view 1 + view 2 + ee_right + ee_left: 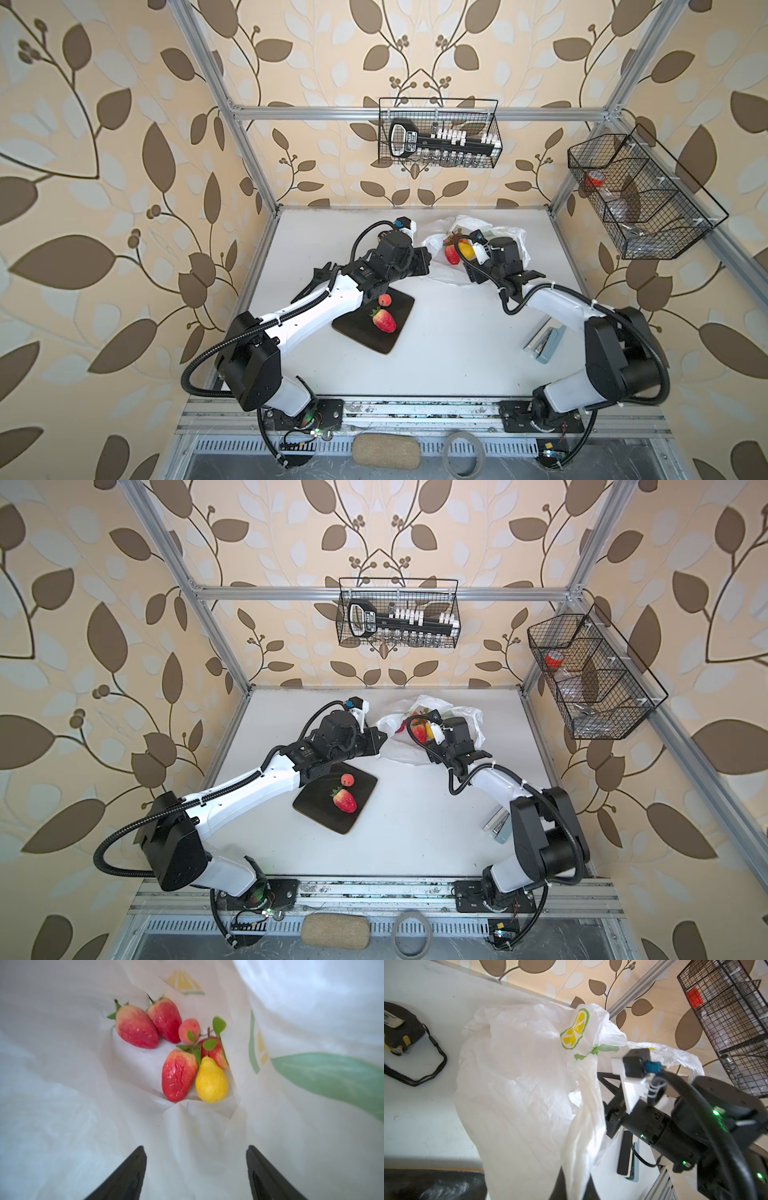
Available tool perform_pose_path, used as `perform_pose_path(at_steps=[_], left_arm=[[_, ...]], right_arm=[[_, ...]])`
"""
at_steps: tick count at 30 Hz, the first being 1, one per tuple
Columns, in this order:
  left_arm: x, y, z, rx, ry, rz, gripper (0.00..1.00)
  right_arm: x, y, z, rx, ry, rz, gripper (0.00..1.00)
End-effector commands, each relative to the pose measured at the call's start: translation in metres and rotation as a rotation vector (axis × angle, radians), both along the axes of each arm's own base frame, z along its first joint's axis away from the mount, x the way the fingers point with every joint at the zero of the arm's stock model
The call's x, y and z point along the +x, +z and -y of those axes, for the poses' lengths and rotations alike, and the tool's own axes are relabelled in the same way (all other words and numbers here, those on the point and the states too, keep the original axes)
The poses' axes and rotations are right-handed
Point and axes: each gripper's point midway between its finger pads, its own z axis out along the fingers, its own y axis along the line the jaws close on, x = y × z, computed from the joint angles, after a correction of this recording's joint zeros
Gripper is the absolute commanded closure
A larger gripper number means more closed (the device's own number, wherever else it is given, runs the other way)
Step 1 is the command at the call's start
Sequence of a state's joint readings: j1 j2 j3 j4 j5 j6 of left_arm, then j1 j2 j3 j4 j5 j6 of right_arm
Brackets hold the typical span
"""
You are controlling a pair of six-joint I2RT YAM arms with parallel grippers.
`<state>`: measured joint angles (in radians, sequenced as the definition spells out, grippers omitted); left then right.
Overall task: Take the fake fruits out of the plastic bag
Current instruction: 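Lower the right gripper into the bag and close it on the yellow pear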
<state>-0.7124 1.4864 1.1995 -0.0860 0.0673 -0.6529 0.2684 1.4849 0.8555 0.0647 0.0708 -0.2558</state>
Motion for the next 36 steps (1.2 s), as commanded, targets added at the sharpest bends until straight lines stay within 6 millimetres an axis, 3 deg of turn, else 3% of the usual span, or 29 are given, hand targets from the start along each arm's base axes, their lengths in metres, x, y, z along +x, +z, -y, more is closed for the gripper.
perform_pose_path(at_steps=[1,5,12,21,25,36], left_arm=[[0.016,0.028,-0.002,-0.02,0.026,0.074,1.0],[0.014,0.038,0.005,-0.003,-0.035,0.113,1.0],[0.01,0.039,0.0,0.019,-0.054,0.119,1.0],[0.008,0.041,0.0,0.008,-0.064,0.117,1.0],[0.005,0.042,0.001,0.011,-0.083,0.119,1.0],[-0.002,0.042,-0.005,0.026,-0.087,0.113,1.0]], right_arm=[[-0.007,0.003,-0.01,-0.111,0.17,0.068,0.26],[-0.005,0.009,-0.013,-0.284,0.285,0.159,0.27],[0.031,0.001,-0.016,-0.456,0.334,0.175,0.31],[0.062,-0.038,-0.021,-0.479,0.332,0.107,0.31],[0.074,-0.048,-0.012,-0.523,0.275,0.111,0.31],[0.091,-0.077,-0.001,-0.535,0.222,0.056,0.31]])
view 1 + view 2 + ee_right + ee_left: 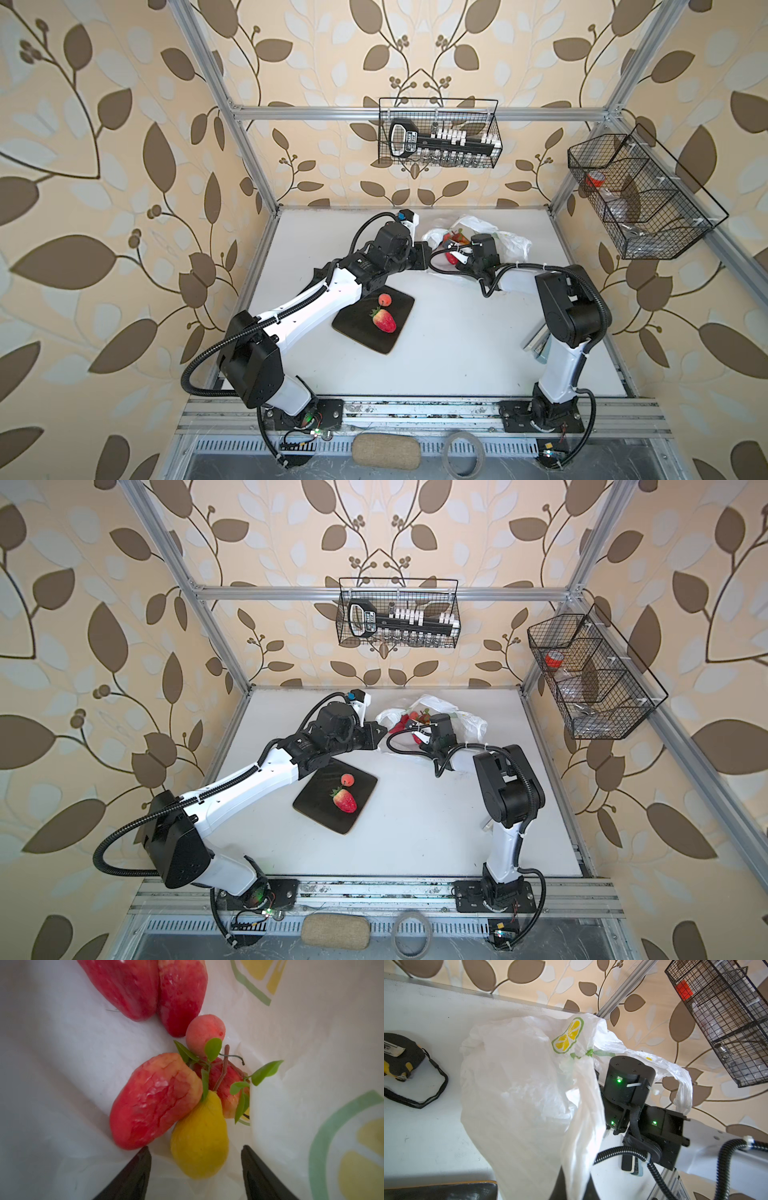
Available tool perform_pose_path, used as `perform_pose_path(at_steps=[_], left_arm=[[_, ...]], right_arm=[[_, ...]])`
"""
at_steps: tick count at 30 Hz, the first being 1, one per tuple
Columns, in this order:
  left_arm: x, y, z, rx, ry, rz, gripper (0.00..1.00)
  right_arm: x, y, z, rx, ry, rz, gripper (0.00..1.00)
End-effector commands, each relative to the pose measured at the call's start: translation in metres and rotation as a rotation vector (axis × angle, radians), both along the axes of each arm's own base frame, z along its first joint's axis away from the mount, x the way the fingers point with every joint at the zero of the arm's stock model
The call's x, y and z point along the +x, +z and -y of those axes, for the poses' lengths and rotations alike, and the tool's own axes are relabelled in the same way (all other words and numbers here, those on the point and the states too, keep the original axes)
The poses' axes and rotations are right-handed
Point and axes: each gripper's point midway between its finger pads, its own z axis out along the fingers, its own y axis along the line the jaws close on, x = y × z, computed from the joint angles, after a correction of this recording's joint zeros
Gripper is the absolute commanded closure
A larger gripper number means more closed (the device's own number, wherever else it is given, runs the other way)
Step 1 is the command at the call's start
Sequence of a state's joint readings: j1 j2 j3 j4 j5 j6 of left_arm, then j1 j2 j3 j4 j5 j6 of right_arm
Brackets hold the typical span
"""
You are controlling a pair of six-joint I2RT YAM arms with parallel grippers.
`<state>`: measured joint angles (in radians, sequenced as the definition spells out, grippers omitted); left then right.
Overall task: Take the fake fruits out of the plastic bag
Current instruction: 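Lower the right gripper into the bag and close it on the yellow pear, then lift the yellow pear out of the bag with the right gripper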
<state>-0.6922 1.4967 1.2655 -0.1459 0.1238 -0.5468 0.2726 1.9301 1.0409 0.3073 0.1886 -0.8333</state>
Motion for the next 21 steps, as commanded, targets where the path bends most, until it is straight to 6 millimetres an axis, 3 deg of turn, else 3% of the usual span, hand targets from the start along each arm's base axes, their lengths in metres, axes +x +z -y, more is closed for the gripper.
perform_pose_path(at_steps=[1,2,3,8,12,21], left_arm=[[-0.004,0.026,-0.007,-0.021,-0.01,0.058,1.0],[-0.004,0.023,-0.007,-0.017,-0.009,0.053,1.0],[-0.009,0.036,-0.012,-0.033,-0.007,0.076,1.0],[-0.01,0.037,-0.014,-0.03,0.002,0.077,1.0],[-0.01,0.041,-0.017,-0.023,0.012,0.085,1.0],[-0.006,0.038,-0.02,-0.029,0.043,0.08,1.0]], right_arm=[[0.012,-0.004,0.004,0.001,-0.032,0.011,0.32],[0.013,-0.006,0.004,-0.001,-0.037,0.01,0.32],[0.015,-0.009,0.006,-0.002,-0.047,0.009,0.32],[0.017,-0.023,0.01,-0.002,-0.086,-0.01,0.36],[0.02,-0.028,0.015,-0.018,-0.109,-0.009,0.46],[0.018,-0.004,0.005,0.012,-0.089,0.025,0.64]])
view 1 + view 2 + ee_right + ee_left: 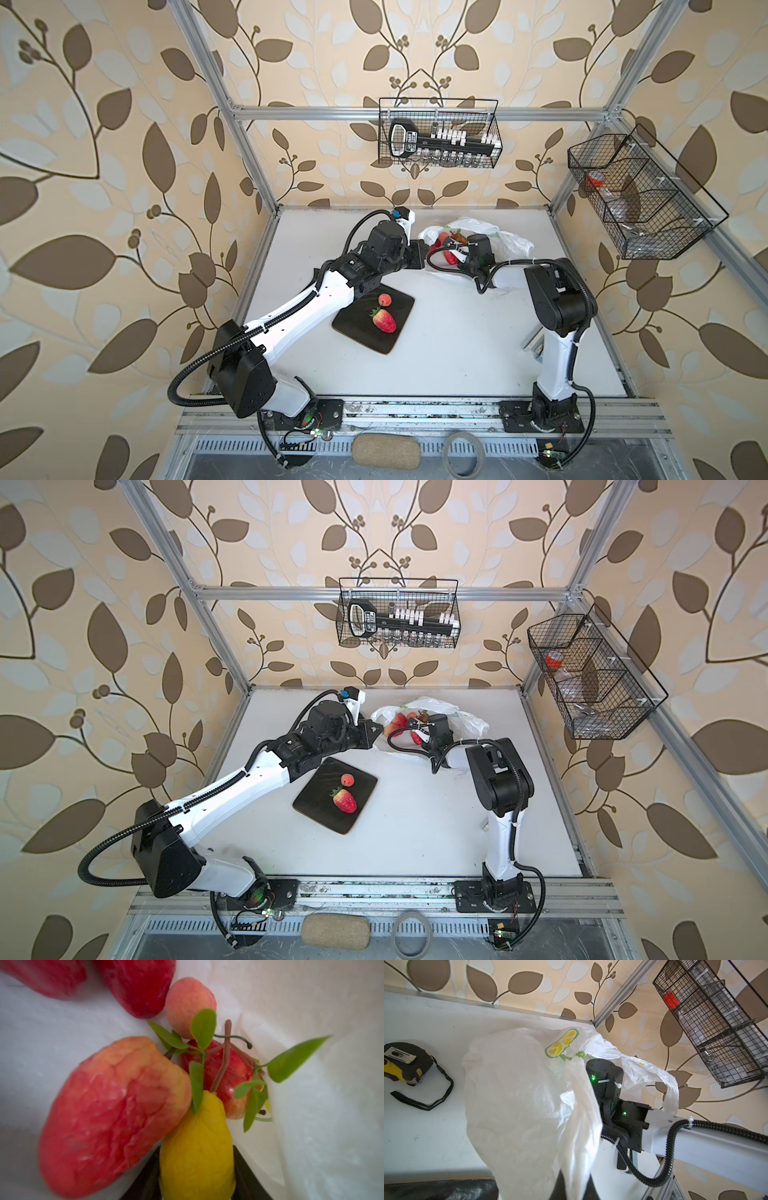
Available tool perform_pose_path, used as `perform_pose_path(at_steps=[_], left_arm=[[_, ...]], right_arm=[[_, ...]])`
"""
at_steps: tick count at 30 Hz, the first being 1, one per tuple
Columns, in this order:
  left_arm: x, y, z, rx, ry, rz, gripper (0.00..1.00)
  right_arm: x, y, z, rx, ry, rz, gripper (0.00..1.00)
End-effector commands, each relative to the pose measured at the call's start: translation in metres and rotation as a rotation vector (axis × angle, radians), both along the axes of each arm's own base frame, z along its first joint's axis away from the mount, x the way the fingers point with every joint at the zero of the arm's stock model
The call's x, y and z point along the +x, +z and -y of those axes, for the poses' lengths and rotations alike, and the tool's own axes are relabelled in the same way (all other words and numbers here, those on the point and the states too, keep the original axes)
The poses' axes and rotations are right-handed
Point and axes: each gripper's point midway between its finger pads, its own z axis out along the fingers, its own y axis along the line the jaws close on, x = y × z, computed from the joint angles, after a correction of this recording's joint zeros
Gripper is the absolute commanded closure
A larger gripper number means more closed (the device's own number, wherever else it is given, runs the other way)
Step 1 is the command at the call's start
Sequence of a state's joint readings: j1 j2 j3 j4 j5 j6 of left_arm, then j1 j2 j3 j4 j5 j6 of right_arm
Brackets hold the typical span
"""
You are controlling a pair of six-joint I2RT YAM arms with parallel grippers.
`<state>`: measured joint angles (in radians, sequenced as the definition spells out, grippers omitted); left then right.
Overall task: Take the fake fruits out of the plastic bag
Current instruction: 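Lift the yellow pear out of the bag with the right gripper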
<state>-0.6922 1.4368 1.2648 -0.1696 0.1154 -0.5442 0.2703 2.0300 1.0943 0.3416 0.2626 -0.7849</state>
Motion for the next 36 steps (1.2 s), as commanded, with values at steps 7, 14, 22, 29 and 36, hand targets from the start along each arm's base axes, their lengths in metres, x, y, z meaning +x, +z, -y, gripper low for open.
perform_pose_path(at_steps=[7,14,22,29,36], left_arm=[[0.016,0.013,-0.015,-0.013,0.107,0.045,1.0],[0.032,-0.002,-0.01,-0.002,0.14,0.017,1.0],[0.046,-0.006,-0.012,-0.008,0.164,0.007,1.0],[0.057,0.0,-0.009,-0.031,0.151,0.019,1.0],[0.066,0.003,-0.006,-0.035,0.126,0.023,1.0]], right_arm=[[-0.028,0.044,-0.013,0.053,0.046,0.04,0.66],[-0.071,0.068,-0.037,0.222,0.158,-0.035,0.65],[-0.098,0.089,-0.035,0.247,0.18,-0.059,0.65],[-0.134,0.092,-0.041,0.233,0.269,-0.132,0.65],[-0.158,0.097,-0.039,0.211,0.29,-0.148,0.64]])
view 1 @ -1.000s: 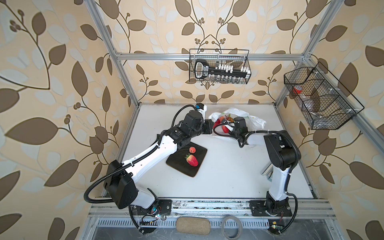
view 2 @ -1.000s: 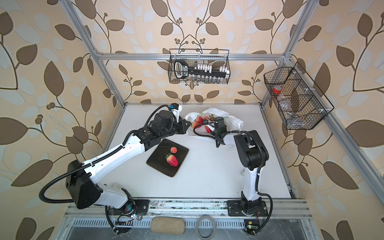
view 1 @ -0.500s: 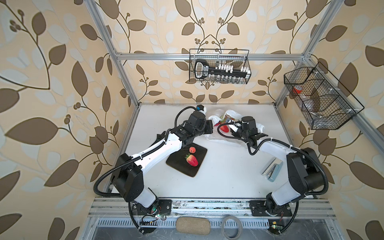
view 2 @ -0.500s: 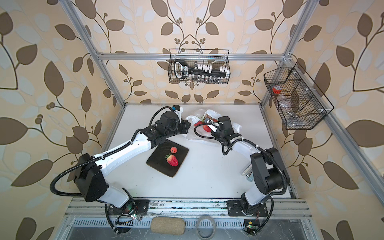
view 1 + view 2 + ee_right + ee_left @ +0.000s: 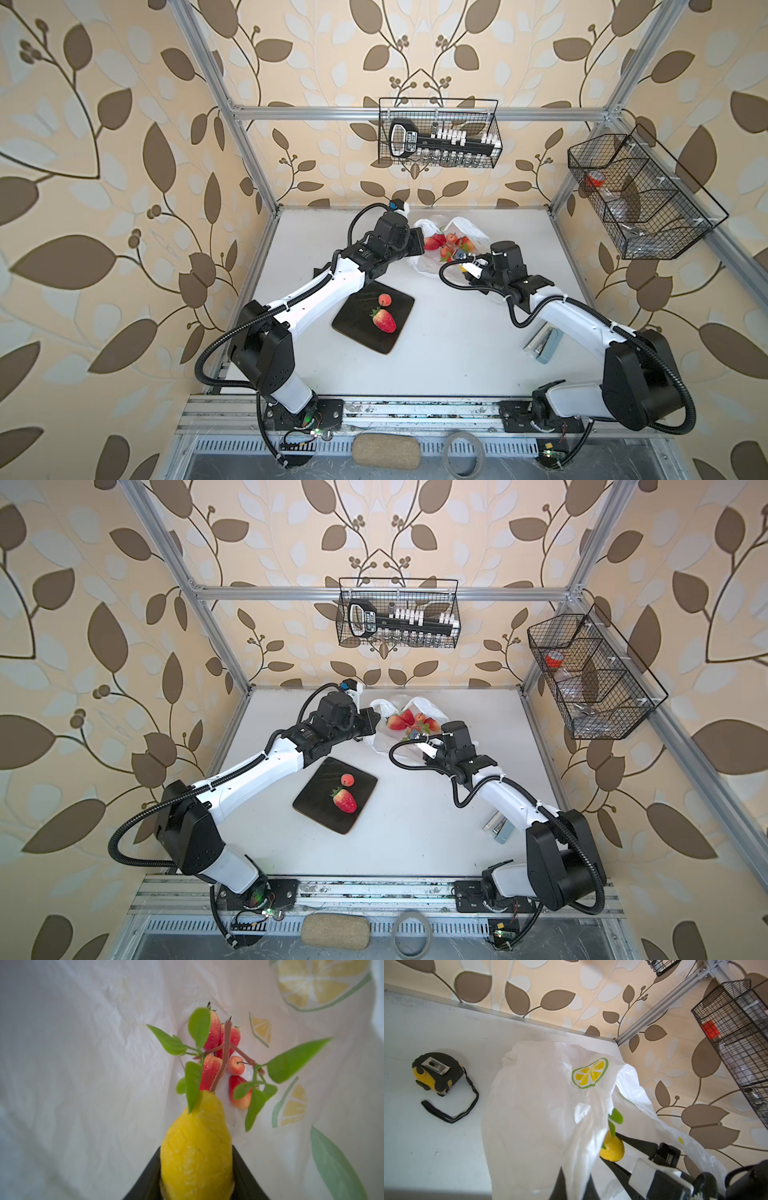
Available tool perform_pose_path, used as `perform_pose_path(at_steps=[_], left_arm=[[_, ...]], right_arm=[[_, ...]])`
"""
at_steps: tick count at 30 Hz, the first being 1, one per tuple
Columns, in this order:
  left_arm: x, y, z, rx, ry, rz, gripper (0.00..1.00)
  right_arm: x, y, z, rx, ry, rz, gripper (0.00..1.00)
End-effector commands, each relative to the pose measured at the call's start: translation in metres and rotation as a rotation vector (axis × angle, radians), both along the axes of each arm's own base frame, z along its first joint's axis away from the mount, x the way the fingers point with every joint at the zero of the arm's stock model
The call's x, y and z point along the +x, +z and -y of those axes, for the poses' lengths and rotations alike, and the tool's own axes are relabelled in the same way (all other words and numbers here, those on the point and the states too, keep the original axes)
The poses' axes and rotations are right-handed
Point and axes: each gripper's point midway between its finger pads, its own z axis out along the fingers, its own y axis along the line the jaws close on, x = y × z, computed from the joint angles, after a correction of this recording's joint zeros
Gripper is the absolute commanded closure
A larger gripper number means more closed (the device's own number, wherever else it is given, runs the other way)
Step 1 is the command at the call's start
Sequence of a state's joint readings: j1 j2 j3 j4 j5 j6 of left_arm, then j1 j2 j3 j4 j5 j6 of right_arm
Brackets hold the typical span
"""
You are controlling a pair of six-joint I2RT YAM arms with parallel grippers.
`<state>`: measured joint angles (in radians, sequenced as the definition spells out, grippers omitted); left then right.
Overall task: Take the fake fruits out of the plastic bag
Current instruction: 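Lift the yellow pear out of the bag with the right gripper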
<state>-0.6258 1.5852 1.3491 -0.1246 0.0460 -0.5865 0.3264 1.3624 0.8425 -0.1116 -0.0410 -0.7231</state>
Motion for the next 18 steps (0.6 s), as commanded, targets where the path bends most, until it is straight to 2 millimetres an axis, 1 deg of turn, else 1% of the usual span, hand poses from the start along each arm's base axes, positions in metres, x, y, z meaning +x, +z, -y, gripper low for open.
perform_pose_path(at_steps=[1,4,9,14,18], left_arm=[[0.01,0.021,0.004,-0.041,-0.021,0.045,1.0],[0.013,0.017,0.002,-0.04,-0.022,0.033,1.0],[0.015,0.012,0.0,-0.041,-0.025,0.019,1.0],[0.02,0.008,-0.002,-0.044,-0.038,0.005,1.0],[0.026,0.006,0.003,-0.046,-0.075,-0.012,1.0]], right_arm=[[-0.021,-0.003,-0.001,-0.007,0.046,-0.038,0.64],[-0.032,0.012,-0.002,0.012,0.069,-0.026,0.64],[-0.055,0.028,-0.005,0.037,0.091,-0.018,0.64],[-0.078,0.045,-0.002,0.048,0.113,-0.01,0.64],[-0.1,0.049,-0.004,0.017,0.179,-0.026,0.63]])
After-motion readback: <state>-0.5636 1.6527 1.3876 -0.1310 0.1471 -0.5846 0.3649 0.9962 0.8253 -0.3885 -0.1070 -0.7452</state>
